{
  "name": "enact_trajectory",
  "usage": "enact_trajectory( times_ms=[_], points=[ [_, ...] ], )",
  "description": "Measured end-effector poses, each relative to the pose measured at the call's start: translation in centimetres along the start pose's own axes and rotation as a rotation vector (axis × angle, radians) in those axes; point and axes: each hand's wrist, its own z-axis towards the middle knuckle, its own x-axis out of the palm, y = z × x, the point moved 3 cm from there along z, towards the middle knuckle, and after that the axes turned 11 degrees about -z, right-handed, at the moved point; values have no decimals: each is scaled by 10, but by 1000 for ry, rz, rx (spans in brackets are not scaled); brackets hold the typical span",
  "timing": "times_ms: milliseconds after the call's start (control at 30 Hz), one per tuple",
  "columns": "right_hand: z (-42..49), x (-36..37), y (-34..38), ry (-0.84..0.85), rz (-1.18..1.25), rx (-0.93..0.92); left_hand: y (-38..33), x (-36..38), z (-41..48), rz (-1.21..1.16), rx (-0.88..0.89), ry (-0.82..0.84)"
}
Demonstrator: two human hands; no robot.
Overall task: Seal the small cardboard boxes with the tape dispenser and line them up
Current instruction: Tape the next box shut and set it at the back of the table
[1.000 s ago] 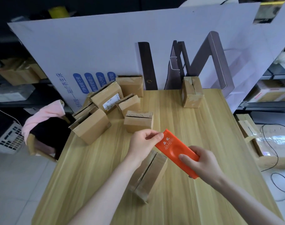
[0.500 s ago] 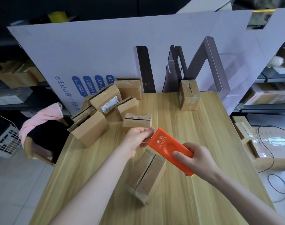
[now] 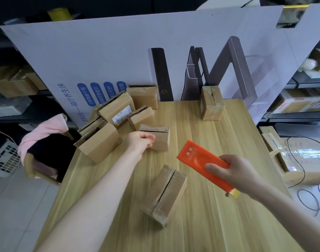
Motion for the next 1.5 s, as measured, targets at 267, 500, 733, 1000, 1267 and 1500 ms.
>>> enact_trajectory(
  times_ms=[267,500,733,1000,1267,1500],
  points=[
    [9,13,-60,26,-455,150,67,3,13,122,-117,94],
    [33,41,-69,70,-596,209,99,17,35,264,-116,113],
    [53,68,-65,88,-633,234,137,33,41,336,-174,77],
    [53,70,-63,65,-707,236,156,37,14,359,-149,-64],
    [62,70,-34,58,-809,146,166,42,-29,81,8,67],
    [78,107,-14,-102,-1042,-12,172,36,-26,58,23,35]
  ],
)
